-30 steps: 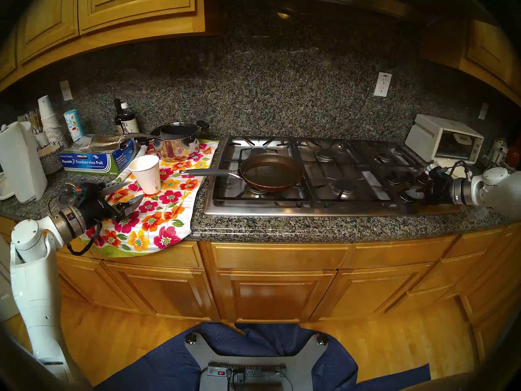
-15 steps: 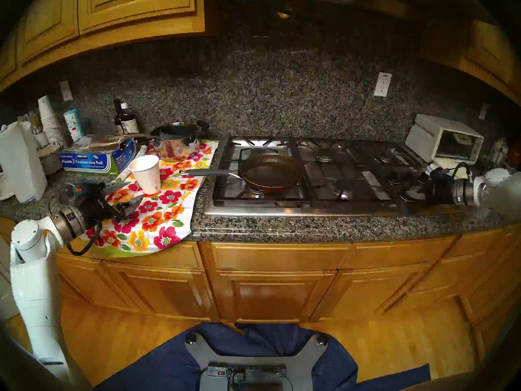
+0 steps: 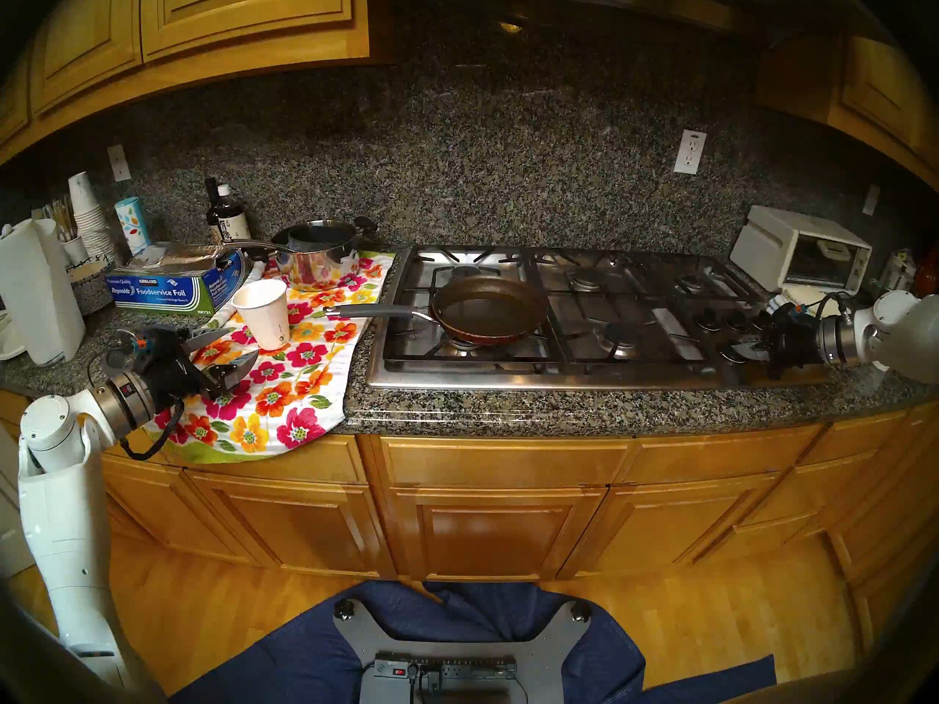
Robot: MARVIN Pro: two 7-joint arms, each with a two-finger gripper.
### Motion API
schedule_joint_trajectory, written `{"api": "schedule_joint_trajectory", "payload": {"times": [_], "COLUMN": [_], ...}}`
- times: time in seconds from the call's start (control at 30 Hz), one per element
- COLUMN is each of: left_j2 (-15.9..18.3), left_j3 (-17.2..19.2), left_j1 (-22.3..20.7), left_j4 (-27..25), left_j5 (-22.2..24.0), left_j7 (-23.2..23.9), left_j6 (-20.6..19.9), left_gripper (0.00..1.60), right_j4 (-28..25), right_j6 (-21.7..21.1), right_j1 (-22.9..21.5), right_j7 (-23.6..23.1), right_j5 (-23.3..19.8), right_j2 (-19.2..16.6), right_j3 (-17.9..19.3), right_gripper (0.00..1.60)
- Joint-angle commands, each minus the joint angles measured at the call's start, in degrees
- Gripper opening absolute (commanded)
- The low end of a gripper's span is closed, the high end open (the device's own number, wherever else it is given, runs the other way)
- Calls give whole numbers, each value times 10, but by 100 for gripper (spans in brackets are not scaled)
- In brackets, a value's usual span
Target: Pick up the water cup, pour water into the pot, turn on the stove
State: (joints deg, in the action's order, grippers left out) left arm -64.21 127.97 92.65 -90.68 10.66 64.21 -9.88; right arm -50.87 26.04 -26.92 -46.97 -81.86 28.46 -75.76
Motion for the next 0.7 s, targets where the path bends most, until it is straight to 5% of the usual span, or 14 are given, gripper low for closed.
{"api": "schedule_joint_trajectory", "payload": {"times": [0.0, 0.67], "left_j2": [5, 5], "left_j3": [6, 6], "left_j1": [-14, -14], "left_j4": [-13, -13], "left_j5": [8, 8], "left_j7": [-1, -1], "left_j6": [1, 1], "left_gripper": [160, 160], "right_j4": [-11, 40], "right_j6": [54, 154], "right_j1": [4, 20], "right_j7": [-62, -59], "right_j5": [41, 94], "right_j2": [31, 79], "right_j3": [-8, -20], "right_gripper": [0, 0]}}
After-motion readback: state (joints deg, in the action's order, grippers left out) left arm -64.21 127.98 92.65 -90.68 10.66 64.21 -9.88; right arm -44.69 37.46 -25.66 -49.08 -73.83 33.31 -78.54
